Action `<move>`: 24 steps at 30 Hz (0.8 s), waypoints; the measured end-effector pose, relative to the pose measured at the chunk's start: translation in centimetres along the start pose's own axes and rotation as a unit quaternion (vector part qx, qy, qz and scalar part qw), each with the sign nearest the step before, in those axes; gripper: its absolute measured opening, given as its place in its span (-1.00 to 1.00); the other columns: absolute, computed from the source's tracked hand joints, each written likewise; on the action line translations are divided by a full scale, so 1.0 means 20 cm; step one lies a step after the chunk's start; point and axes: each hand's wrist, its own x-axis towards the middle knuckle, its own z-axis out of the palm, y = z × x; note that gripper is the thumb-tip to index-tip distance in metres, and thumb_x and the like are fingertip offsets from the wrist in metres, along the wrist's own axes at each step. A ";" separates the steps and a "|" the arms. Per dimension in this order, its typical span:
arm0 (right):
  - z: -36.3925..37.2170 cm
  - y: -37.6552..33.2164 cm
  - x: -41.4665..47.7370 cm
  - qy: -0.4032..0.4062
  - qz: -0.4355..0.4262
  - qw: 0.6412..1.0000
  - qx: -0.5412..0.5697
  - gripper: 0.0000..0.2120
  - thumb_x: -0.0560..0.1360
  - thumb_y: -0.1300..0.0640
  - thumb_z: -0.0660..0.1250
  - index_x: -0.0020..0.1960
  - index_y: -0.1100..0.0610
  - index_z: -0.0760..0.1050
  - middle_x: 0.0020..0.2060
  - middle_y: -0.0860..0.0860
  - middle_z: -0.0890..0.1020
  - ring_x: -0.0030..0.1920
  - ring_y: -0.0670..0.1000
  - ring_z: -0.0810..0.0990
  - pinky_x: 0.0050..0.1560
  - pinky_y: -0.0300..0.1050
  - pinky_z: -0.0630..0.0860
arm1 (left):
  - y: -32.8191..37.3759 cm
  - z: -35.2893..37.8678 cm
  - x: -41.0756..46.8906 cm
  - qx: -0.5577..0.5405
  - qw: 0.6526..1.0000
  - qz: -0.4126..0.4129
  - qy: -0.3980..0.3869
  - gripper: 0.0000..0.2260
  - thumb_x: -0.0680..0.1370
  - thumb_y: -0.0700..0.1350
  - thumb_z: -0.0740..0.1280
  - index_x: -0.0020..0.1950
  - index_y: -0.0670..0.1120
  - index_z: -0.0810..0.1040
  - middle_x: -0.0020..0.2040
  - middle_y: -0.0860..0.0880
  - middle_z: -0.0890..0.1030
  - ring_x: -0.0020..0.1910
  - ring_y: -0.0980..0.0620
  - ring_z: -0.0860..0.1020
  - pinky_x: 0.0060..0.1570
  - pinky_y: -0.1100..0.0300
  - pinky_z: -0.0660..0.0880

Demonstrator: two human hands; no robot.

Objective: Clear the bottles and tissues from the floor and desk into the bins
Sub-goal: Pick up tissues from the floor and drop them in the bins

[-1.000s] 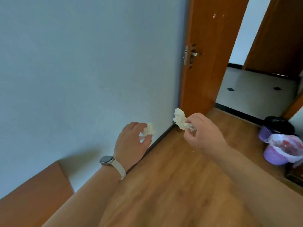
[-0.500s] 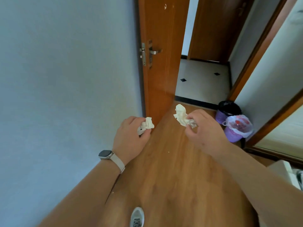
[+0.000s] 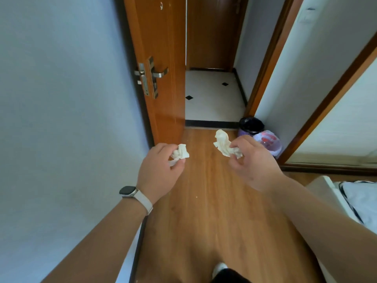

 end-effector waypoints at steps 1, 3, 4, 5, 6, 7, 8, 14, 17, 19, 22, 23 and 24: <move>0.00 0.02 0.02 0.005 0.014 1.000 -0.003 -0.73 0.51 0.08 0.36 0.20 0.01 0.46 0.15 -0.11 0.49 -0.01 -0.07 0.50 -0.10 -0.21 0.59 | -0.01 0.03 0.05 -0.001 1.000 0.007 -0.009 -0.79 0.52 0.02 0.35 0.13 0.01 0.56 0.01 0.12 0.53 -0.03 0.12 0.46 -0.06 0.23 0.45; 0.01 0.08 0.07 0.015 0.030 0.999 -0.006 -0.73 0.51 0.08 0.35 0.20 0.01 0.46 0.15 -0.12 0.49 0.00 -0.08 0.50 -0.09 -0.21 0.59 | -0.01 0.09 0.13 0.002 1.000 0.018 -0.023 -0.78 0.53 0.03 0.34 0.14 0.01 0.56 0.01 0.13 0.52 -0.03 0.12 0.46 -0.07 0.23 0.45; 0.02 0.11 0.10 0.017 0.035 0.999 -0.006 -0.73 0.51 0.08 0.35 0.20 0.01 0.47 0.15 -0.12 0.49 0.00 -0.09 0.49 -0.10 -0.23 0.58 | 0.00 0.12 0.18 0.005 0.999 0.023 -0.029 -0.77 0.53 0.03 0.34 0.15 0.01 0.55 0.02 0.14 0.50 -0.03 0.12 0.45 -0.08 0.25 0.43; 0.03 0.15 0.14 0.018 0.039 0.999 -0.005 -0.74 0.51 0.08 0.35 0.19 0.01 0.47 0.15 -0.12 0.50 0.00 -0.10 0.48 -0.10 -0.26 0.57 | 0.01 0.15 0.22 0.008 0.999 0.026 -0.034 -0.77 0.54 0.04 0.34 0.16 0.01 0.55 0.03 0.15 0.50 -0.02 0.12 0.45 -0.09 0.27 0.40; 0.04 0.19 0.18 0.020 0.040 0.999 -0.005 -0.74 0.51 0.08 0.35 0.19 0.01 0.47 0.15 -0.11 0.50 -0.01 -0.10 0.48 -0.10 -0.27 0.56 | 0.02 0.18 0.27 0.012 0.999 0.028 -0.038 -0.76 0.54 0.04 0.34 0.17 0.01 0.55 0.04 0.14 0.50 -0.01 0.13 0.45 -0.09 0.29 0.37; 0.05 0.23 0.23 0.025 0.039 0.999 -0.004 -0.74 0.51 0.08 0.34 0.19 0.02 0.48 0.15 -0.10 0.51 -0.01 -0.10 0.48 -0.10 -0.26 0.56 | 0.02 0.21 0.32 0.017 0.998 0.031 -0.042 -0.75 0.54 0.05 0.33 0.19 0.01 0.55 0.06 0.13 0.52 -0.01 0.13 0.45 -0.10 0.30 0.37; 0.07 0.27 0.30 0.033 0.040 0.999 -0.002 -0.74 0.51 0.09 0.35 0.19 0.02 0.48 0.14 -0.09 0.51 -0.02 -0.10 0.48 -0.12 -0.26 0.55 | 0.02 0.24 0.37 0.023 0.998 0.031 -0.047 -0.74 0.55 0.06 0.33 0.20 0.01 0.54 0.08 0.12 0.53 0.00 0.14 0.44 -0.09 0.30 0.38; 0.09 0.54 0.70 0.084 0.022 0.995 0.039 -0.75 0.48 0.14 0.37 0.14 0.08 0.50 0.10 -0.04 0.54 -0.04 -0.09 0.49 -0.22 -0.23 0.52 | 0.09 0.43 0.79 0.051 0.997 0.028 -0.059 -0.72 0.56 0.09 0.32 0.23 0.03 0.51 0.12 0.10 0.53 0.03 0.14 0.46 -0.06 0.32 0.44; 0.06 0.74 0.89 0.095 0.030 0.994 0.048 -0.76 0.47 0.15 0.37 0.12 0.10 0.51 0.09 -0.02 0.55 -0.03 -0.03 0.53 -0.25 -0.22 0.51 | 0.17 0.58 1.05 0.070 0.993 0.038 -0.082 -0.69 0.55 0.12 0.31 0.25 0.05 0.49 0.14 0.11 0.53 0.06 0.14 0.46 -0.06 0.38 0.39; 0.03 0.90 1.02 0.098 0.043 0.993 0.051 -0.76 0.46 0.15 0.38 0.12 0.11 0.52 0.08 -0.02 0.56 -0.03 -0.01 0.56 -0.24 -0.15 0.54 | 0.24 0.69 1.24 0.077 0.992 0.049 -0.088 -0.68 0.55 0.13 0.31 0.26 0.05 0.49 0.15 0.11 0.53 0.06 0.15 0.45 -0.07 0.40 0.36; -0.03 1.12 1.17 0.101 0.064 0.992 0.039 -0.75 0.45 0.15 0.38 0.13 0.11 0.53 0.07 -0.01 0.57 -0.04 -0.02 0.55 -0.20 -0.05 0.59 | 0.35 0.84 1.49 0.072 0.991 0.073 -0.087 -0.71 0.55 0.09 0.31 0.22 0.02 0.51 0.11 0.07 0.54 0.04 0.13 0.46 -0.10 0.38 0.37; -0.06 1.18 1.22 0.104 0.071 0.991 0.036 -0.75 0.45 0.15 0.38 0.13 0.11 0.53 0.07 -0.02 0.57 -0.04 -0.04 0.53 -0.19 -0.05 0.59 | 0.38 0.89 1.56 0.069 0.991 0.081 -0.084 -0.72 0.55 0.08 0.32 0.21 0.01 0.52 0.09 0.07 0.55 0.02 0.13 0.46 -0.10 0.34 0.41; -0.08 1.23 1.27 0.105 0.077 0.991 0.033 -0.76 0.46 0.15 0.37 0.13 0.10 0.53 0.06 -0.02 0.56 -0.06 -0.05 0.51 -0.18 -0.05 0.58 | 0.41 0.92 1.63 0.066 0.991 0.088 -0.082 -0.73 0.55 0.07 0.32 0.20 0.00 0.53 0.08 0.07 0.55 0.01 0.13 0.47 -0.09 0.29 0.45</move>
